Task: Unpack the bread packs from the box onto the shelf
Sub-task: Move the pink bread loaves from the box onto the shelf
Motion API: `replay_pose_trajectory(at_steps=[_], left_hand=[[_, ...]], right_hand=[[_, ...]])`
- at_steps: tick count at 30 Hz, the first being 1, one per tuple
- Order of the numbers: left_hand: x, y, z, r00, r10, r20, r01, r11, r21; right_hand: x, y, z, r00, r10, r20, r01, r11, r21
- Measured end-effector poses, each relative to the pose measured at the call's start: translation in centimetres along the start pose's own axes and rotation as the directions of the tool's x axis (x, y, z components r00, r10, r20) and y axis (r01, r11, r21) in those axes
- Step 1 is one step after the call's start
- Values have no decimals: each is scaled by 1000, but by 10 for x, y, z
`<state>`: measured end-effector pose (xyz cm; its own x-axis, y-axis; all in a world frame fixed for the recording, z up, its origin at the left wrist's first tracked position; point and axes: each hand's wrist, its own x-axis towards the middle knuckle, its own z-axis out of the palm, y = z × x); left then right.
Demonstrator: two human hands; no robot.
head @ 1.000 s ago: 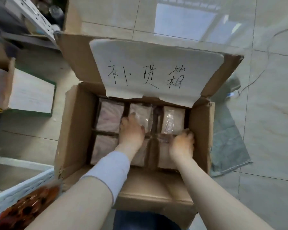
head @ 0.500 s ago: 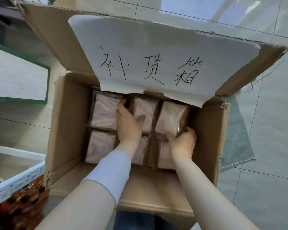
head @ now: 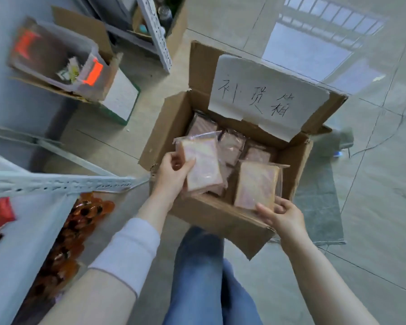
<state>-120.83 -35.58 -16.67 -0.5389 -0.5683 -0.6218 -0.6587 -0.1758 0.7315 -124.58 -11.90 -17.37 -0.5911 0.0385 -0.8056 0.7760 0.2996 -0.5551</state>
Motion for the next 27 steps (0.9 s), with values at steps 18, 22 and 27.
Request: replay_pose_trajectory(at_steps=[18, 22, 27], left_hand=[[-446, -16, -450, 623, 250, -741, -576, 788, -218], [-518, -66, -576, 537, 260, -802, -640, 745, -187], [-563, -134, -721, 444, 220, -869, -657, 739, -149]], right_hand=[[-469, -13, 181, 612, -313, 726, 580, 802, -143], [-577, 19, 279, 428, -311, 848, 663, 746, -61], [-676, 67, 412, 299, -342, 891, 738, 675, 11]])
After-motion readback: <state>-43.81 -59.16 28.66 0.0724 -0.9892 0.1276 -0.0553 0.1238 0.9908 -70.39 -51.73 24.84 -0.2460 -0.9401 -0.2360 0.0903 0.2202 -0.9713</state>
